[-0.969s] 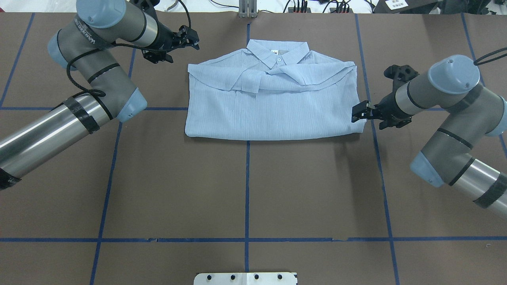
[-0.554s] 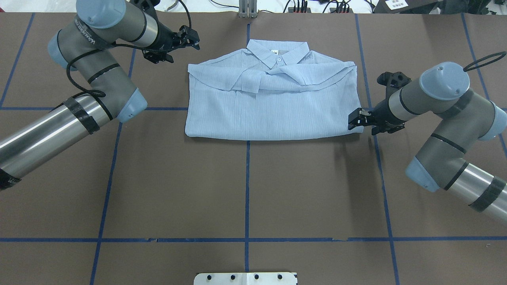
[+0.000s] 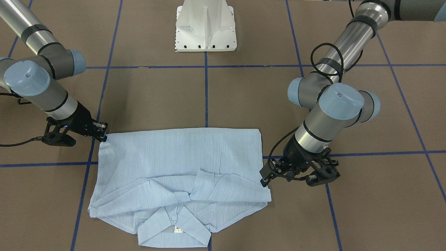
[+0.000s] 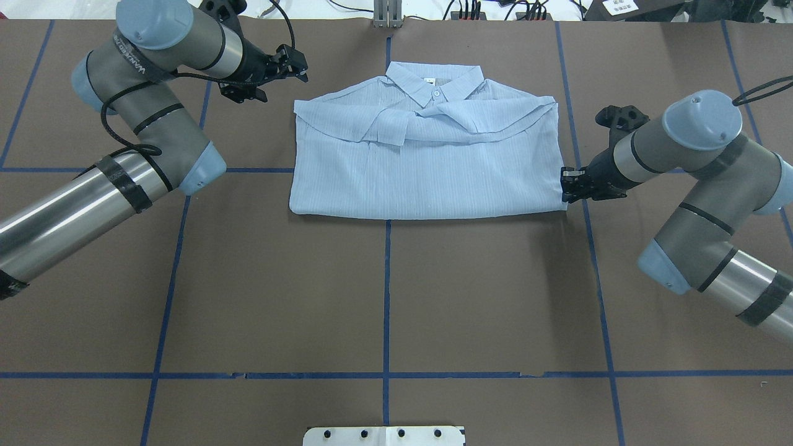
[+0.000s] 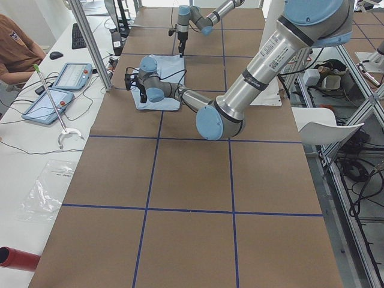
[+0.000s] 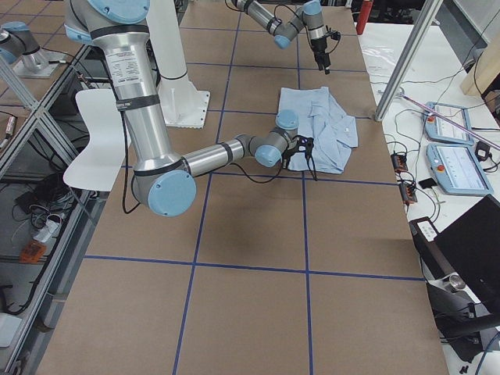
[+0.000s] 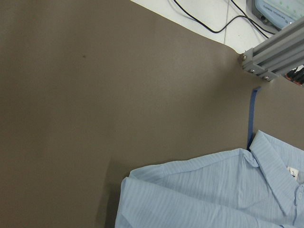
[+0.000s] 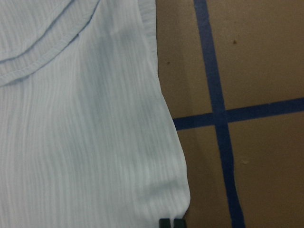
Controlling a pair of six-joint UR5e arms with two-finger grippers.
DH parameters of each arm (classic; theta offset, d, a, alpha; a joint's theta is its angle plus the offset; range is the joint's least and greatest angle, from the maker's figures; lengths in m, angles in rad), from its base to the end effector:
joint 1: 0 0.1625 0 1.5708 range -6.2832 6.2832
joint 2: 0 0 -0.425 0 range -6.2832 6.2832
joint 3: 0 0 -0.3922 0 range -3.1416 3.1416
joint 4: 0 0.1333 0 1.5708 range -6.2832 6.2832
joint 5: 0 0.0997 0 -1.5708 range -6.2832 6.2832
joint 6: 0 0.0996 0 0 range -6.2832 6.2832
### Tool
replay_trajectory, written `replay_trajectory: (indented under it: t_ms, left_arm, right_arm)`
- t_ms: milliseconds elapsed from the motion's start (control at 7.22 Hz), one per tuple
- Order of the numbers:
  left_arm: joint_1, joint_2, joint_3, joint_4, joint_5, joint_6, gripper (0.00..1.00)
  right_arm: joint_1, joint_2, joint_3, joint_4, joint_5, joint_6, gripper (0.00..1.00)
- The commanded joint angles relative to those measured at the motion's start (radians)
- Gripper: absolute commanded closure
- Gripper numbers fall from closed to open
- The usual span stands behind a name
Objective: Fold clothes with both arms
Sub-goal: 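Grasp the side edge of the folded shirt with the right gripper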
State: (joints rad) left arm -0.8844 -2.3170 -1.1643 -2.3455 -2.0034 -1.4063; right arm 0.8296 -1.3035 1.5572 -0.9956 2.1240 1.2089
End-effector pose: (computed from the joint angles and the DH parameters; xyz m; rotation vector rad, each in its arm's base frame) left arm 0.4257 -0.6640 0.2942 0.2153 1.1480 -0.3962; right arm -0.3601 -0.5133 0.4577 0.0218 -0.9598 0.2021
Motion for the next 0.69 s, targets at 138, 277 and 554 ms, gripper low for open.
replay_trajectory:
  t_ms: [138, 277, 554]
  left_arm:
    - [-0.001, 0.007, -0.006, -0.006, 0.002, -0.002, 0.00]
    - [-0.002, 0.007, -0.023, -0.003, 0.003, -0.003, 0.00]
    - [-0.001, 0.025, -0.064, -0.002, 0.003, -0.037, 0.00]
  right_arm:
    - [0.005, -0.011, 0.032, 0.003, 0.011, 0.004, 1.00]
    - [0.005, -0.051, 0.085, 0.003, 0.023, 0.004, 1.00]
    - [-0.067, -0.188, 0.228, 0.005, 0.028, 0.006, 1.00]
